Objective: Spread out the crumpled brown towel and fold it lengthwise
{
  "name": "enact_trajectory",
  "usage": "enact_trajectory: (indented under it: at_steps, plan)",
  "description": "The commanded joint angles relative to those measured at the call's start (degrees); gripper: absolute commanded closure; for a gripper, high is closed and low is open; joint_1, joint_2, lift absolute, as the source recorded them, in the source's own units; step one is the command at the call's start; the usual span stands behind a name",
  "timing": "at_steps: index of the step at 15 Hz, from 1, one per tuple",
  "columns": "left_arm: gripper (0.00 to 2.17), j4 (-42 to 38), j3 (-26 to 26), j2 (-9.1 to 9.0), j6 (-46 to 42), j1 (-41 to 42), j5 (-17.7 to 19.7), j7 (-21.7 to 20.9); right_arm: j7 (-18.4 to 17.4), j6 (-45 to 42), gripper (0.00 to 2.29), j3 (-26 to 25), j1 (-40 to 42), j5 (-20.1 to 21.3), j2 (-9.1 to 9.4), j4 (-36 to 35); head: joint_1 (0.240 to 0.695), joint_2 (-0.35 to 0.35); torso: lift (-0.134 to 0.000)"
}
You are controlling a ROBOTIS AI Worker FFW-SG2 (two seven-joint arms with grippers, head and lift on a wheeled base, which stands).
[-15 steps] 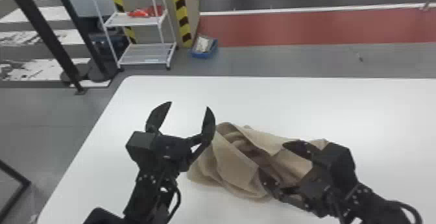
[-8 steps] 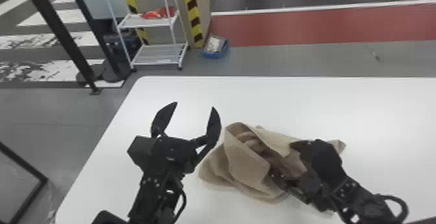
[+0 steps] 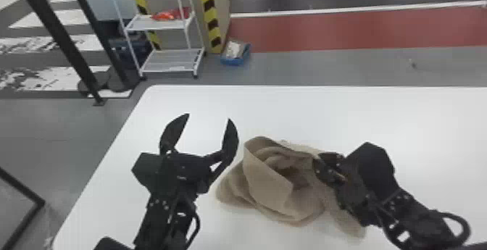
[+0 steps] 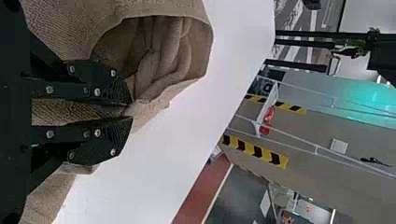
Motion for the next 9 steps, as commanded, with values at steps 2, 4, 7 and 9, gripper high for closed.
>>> enact_trajectory:
  at_steps: [2,4,7,9]
  plan:
    - [0.1,0.0,0.0,0.0,0.0,0.0,-0.1,0.0,0.1,0.2,1.93,-3.7,1.4,-3.8,-0.39,-7.0,0.695,0.156,-0.124]
    - [0.1,0.0,0.1,0.0,0.0,0.2,-0.1,0.0,0.1,0.2,1.93,-9.2,1.5,-11.9,-0.74,-11.1,0.695,0.138,-0.124]
    - [0.1,-0.1,0.1,0.35,0.0,0.3,-0.1,0.0,-3.0,2.5,1.93,-15.2,1.5,-16.4,-0.74,-14.9,0.695,0.101,-0.124]
    - [0.1,-0.2,0.4,0.44,0.0,0.5,-0.1,0.0,-5.4,4.0,1.93,-22.8,0.8,-21.1,-1.97,-13.5,0.695,0.047,-0.124]
